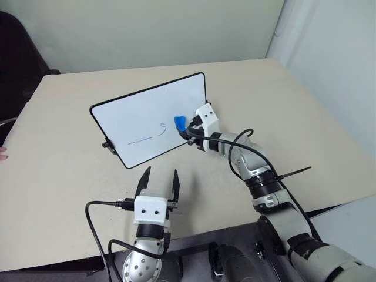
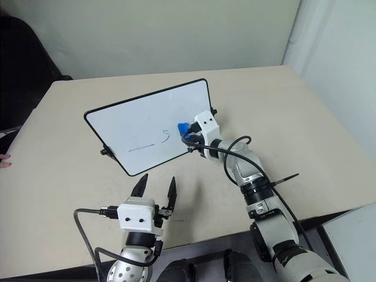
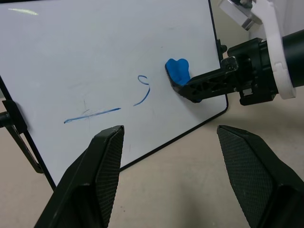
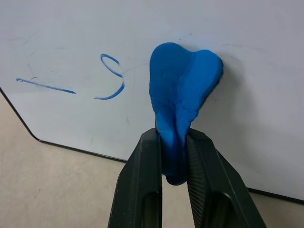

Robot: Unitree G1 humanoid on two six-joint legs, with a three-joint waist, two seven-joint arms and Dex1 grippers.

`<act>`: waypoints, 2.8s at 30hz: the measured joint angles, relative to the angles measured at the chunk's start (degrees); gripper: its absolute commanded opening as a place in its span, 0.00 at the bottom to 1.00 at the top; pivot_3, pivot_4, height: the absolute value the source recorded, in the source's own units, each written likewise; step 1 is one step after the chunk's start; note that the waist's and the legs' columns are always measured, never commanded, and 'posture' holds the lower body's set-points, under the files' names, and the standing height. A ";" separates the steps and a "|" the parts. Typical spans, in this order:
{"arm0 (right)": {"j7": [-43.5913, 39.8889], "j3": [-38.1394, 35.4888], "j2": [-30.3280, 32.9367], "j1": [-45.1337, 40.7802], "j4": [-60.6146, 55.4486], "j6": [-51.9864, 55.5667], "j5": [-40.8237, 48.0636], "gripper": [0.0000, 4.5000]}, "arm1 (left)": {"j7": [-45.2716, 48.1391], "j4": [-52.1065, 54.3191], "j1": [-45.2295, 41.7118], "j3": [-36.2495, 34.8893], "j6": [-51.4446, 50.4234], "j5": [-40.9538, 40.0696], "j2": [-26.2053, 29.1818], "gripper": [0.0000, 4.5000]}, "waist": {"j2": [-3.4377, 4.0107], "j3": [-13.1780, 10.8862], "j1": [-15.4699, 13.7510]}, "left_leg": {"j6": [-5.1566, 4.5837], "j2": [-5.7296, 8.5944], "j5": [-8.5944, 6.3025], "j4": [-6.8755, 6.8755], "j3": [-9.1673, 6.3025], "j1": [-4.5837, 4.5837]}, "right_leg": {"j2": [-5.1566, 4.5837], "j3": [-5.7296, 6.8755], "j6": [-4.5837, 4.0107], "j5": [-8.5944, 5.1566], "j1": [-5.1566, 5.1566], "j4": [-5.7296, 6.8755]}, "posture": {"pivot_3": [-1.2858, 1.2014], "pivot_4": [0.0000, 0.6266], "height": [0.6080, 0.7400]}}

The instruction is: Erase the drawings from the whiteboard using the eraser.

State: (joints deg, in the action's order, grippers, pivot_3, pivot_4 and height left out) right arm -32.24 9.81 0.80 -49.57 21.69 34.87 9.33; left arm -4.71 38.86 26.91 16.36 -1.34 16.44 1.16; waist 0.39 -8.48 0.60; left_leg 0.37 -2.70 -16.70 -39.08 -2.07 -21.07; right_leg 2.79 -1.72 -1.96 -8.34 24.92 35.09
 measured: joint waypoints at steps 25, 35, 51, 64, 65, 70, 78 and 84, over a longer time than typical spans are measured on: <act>-6.40 12.55 -4.42 0.00 -2.18 -0.55 -4.00 0.09 | -0.51 1.54 1.62 0.03 0.00 0.69 0.06 0.76 | 0.00 0.00 0.03 | 0.18 -0.02 -0.11 0.05 -0.01 -0.10 | 0.01 0.01 -0.10 -0.07 0.08 -0.07 | 0.52 0.24 1.00; -8.23 14.83 -6.74 -0.29 -0.82 -7.31 -5.69 0.09 | -0.33 1.53 0.69 0.06 0.00 0.23 0.09 0.76 | 0.00 0.00 -0.03 | 0.20 -0.02 -0.13 0.05 -0.01 -0.10 | 0.01 0.01 -0.17 -0.04 0.09 -0.06 | 0.52 0.24 1.00; -3.71 17.37 -8.20 -4.15 12.02 -18.56 -11.70 0.09 | -0.32 1.34 -0.59 0.19 -0.05 0.07 0.09 0.76 | -0.01 0.00 -0.14 | 0.22 -0.04 -0.14 0.04 -0.06 -0.11 | 0.01 0.01 -0.47 0.14 0.10 -0.05 | 0.52 0.24 1.00; -1.50 15.41 -8.41 -5.21 12.61 -19.15 -10.00 0.09 | -0.30 1.33 -0.71 0.19 -0.06 -0.09 0.10 0.76 | -0.01 0.00 -0.14 | 0.21 -0.04 -0.09 0.01 -0.07 -0.10 | 0.01 0.04 -0.38 0.10 0.10 -0.02 | 0.52 0.24 1.00; -1.37 15.40 -8.39 -5.20 12.60 -19.10 -10.00 0.09 | -0.30 1.33 -0.73 0.20 -0.07 -0.12 0.10 0.76 | -0.01 0.00 -0.14 | 0.21 -0.04 -0.09 0.01 -0.07 -0.10 | 0.01 0.04 -0.38 0.10 0.10 -0.02 | 0.52 0.24 1.00; 0.34 15.32 -8.24 -5.21 12.82 -18.10 -10.31 0.09 | -0.29 1.33 -0.77 0.20 -0.10 -0.39 0.10 0.76 | -0.01 0.00 -0.26 | 0.19 -0.04 -0.07 0.01 -0.09 -0.09 | 0.01 0.04 -0.38 0.10 0.07 -0.02 | 0.52 0.24 1.00; 3.26 11.82 -7.91 -5.20 14.96 -16.27 -10.17 0.09 | -0.28 1.34 -0.66 0.20 -0.13 -0.57 0.10 0.76 | -0.01 0.00 -0.34 | 0.01 -0.04 0.19 0.01 -0.12 -0.06 | 0.01 0.06 -0.35 0.14 0.07 0.02 | 0.52 0.24 1.00; 3.92 8.43 -7.41 -5.20 14.76 -14.57 -9.43 0.09 | -0.02 1.35 -0.59 0.20 -0.14 -0.78 0.16 0.76 | -0.02 -0.01 -0.30 | 0.05 -0.02 0.31 0.01 -0.12 -0.04 | 0.02 0.06 -0.35 0.15 0.07 -0.02 | 0.52 0.24 1.00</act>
State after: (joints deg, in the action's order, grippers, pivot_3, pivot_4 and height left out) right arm -28.32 18.24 -6.61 -54.77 36.45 20.30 -0.10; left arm -4.72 40.22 26.32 16.56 -1.48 15.66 1.32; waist 0.37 -8.48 0.30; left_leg 0.42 -2.72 -16.40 -39.07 -2.20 -21.11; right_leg 2.81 -1.66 -2.32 -8.19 24.99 35.07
